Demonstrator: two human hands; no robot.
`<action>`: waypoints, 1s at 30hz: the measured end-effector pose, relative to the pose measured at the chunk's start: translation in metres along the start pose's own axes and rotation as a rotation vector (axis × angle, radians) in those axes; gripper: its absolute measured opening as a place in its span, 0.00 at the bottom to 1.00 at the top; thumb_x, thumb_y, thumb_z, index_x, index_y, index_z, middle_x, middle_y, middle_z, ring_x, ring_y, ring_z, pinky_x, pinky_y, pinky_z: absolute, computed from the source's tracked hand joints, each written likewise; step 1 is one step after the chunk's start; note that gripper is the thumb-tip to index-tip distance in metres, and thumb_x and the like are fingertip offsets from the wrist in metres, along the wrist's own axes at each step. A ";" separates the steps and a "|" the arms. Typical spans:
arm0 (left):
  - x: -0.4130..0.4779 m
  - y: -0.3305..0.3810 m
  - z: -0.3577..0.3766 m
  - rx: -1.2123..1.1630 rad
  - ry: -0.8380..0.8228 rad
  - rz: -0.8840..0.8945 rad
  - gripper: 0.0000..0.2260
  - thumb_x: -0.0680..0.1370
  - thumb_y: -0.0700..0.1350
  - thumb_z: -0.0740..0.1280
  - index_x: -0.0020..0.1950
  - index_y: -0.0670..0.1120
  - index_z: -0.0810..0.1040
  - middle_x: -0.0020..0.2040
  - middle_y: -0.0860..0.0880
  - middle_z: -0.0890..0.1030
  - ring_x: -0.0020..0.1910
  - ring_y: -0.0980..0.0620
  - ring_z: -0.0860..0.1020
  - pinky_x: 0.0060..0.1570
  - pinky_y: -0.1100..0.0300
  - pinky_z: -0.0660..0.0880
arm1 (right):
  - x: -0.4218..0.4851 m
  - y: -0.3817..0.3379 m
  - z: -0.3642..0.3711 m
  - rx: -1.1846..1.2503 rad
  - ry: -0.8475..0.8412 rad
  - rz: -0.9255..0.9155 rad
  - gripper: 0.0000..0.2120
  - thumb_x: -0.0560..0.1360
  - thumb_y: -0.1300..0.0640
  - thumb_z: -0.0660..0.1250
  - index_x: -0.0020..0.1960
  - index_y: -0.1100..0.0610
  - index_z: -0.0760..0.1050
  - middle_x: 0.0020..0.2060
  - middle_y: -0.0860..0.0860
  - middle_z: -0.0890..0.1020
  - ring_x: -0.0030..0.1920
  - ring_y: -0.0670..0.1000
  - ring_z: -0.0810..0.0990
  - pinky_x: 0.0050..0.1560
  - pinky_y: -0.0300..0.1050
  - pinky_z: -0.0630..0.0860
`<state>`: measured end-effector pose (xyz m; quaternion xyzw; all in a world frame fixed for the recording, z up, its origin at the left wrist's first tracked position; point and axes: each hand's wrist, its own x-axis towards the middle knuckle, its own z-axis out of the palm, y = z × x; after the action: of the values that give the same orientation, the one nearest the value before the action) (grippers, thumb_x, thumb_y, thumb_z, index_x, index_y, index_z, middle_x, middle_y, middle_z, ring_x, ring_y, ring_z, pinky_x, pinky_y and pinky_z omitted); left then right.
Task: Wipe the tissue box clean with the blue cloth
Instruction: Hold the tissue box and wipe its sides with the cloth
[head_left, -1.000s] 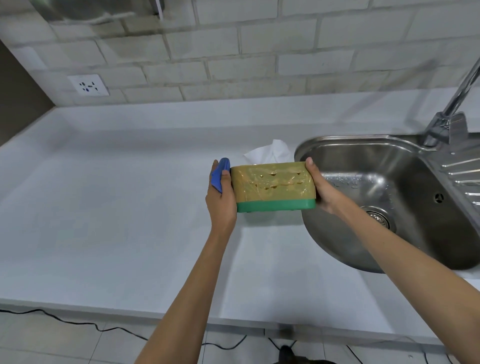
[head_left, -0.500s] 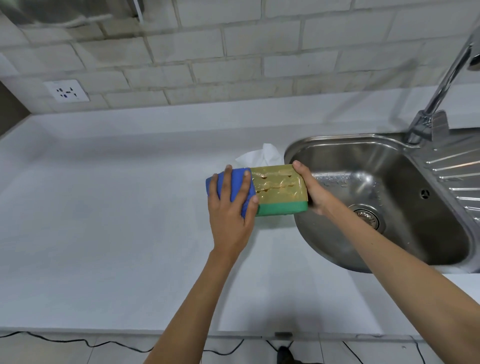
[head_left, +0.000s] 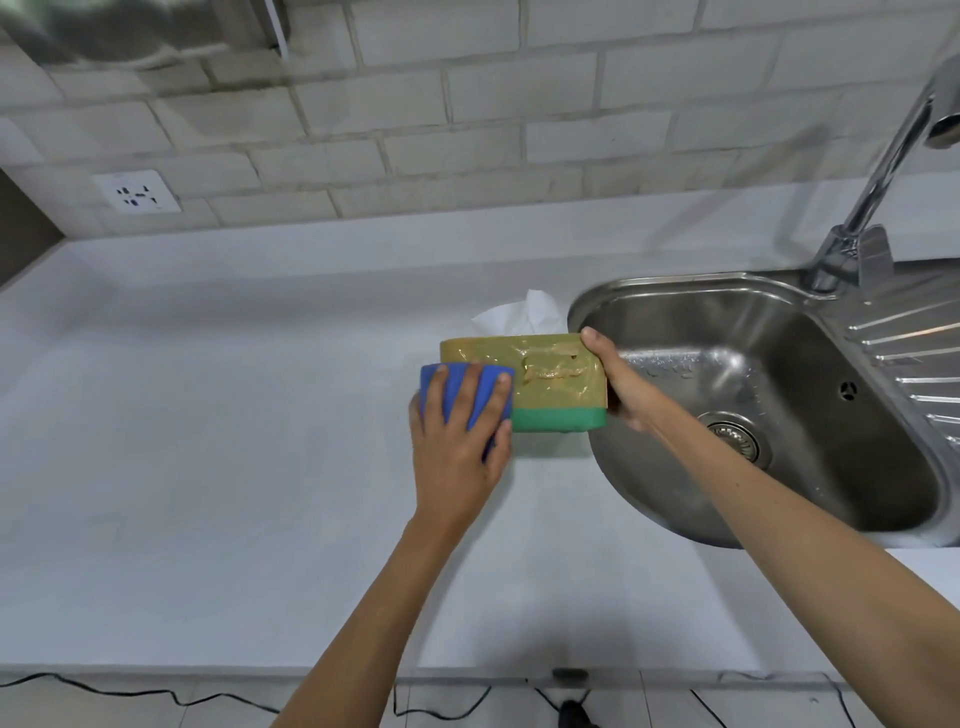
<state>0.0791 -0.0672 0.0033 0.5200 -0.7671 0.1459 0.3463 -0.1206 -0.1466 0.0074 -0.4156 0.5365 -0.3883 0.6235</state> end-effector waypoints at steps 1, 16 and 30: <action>0.006 -0.003 -0.001 -0.018 0.011 -0.075 0.16 0.76 0.44 0.64 0.63 0.43 0.78 0.64 0.39 0.78 0.62 0.31 0.73 0.59 0.40 0.73 | -0.001 -0.001 0.001 -0.009 0.013 0.003 0.48 0.59 0.27 0.64 0.64 0.64 0.72 0.65 0.68 0.72 0.66 0.68 0.70 0.69 0.64 0.65; 0.037 0.006 0.010 -0.074 -0.013 -0.365 0.18 0.78 0.49 0.60 0.67 0.48 0.75 0.67 0.35 0.72 0.59 0.32 0.70 0.55 0.42 0.74 | -0.008 -0.004 0.006 -0.021 0.056 0.016 0.31 0.65 0.29 0.61 0.54 0.52 0.78 0.63 0.63 0.76 0.65 0.65 0.73 0.66 0.63 0.69; 0.054 0.031 0.020 0.020 0.008 -0.352 0.19 0.79 0.48 0.57 0.68 0.45 0.73 0.67 0.35 0.73 0.59 0.31 0.72 0.61 0.43 0.72 | -0.005 0.002 0.007 -0.036 0.033 0.034 0.30 0.60 0.27 0.62 0.48 0.48 0.79 0.47 0.52 0.83 0.47 0.52 0.80 0.52 0.48 0.76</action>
<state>0.0321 -0.1034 0.0297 0.6493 -0.6611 0.0929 0.3643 -0.1144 -0.1409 0.0081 -0.4111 0.5606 -0.3749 0.6133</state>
